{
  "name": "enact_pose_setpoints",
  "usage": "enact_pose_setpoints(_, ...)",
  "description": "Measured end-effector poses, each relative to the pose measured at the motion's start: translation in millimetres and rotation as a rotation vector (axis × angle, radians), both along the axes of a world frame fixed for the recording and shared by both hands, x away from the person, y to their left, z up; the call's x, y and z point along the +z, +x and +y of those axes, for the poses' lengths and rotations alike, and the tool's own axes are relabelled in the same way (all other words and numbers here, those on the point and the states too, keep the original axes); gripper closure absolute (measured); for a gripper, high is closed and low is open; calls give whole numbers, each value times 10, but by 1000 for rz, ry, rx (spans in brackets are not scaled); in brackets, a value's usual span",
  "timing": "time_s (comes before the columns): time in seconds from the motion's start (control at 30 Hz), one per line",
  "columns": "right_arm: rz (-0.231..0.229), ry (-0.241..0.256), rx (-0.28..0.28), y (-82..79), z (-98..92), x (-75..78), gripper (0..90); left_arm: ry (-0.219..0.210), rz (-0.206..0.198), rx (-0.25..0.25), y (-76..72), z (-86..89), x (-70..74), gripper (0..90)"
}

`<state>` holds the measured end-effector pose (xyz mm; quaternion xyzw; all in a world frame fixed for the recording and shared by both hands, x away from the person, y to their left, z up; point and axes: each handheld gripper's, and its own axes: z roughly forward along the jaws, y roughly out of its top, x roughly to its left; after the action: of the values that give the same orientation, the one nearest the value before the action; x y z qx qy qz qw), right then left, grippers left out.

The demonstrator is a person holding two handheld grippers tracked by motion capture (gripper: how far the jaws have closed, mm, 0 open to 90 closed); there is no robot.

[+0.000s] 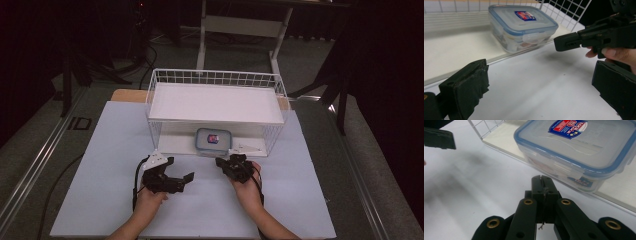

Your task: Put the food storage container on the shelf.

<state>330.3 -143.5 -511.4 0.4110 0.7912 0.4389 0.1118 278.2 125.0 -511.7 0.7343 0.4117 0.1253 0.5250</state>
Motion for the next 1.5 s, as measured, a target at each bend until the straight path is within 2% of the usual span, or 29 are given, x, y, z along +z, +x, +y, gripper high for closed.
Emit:
enact_pose_setpoints(0.13, -5, -16, -3, 83, 36, -30, 900, 14, -30, 13, -8, -15, -2, 18)
enact_pose_setpoints(0.23, -2, -16, -12, 140, 52, -46, 900, 5, -31, 12, -6, -7, 2, 18)
enact_pose_setpoints(0.3, 7, -12, -11, 168, 62, -58, 900, 27, -48, 17, -10, -12, 1, 18)
enact_pose_setpoints(0.37, 11, -18, -16, 186, 76, -74, 900, 12, -48, 16, -10, -7, -1, 18)
enact_pose_setpoints(0.47, 17, -19, -22, 211, 96, -103, 900, 22, -55, 19, -11, -6, 2, 18)
enact_pose_setpoints(0.77, 7, -38, -31, 281, 163, -141, 900, 33, -40, 24, 0, 16, -30, 18)
enact_pose_setpoints(1.03, -12, -58, -44, 318, 174, -166, 900, 31, -48, 24, -10, 32, -28, 18)
enact_pose_setpoints(1.5, -14, -53, -62, 465, 259, -166, 900, 35, -42, 21, -9, 26, -44, 18)
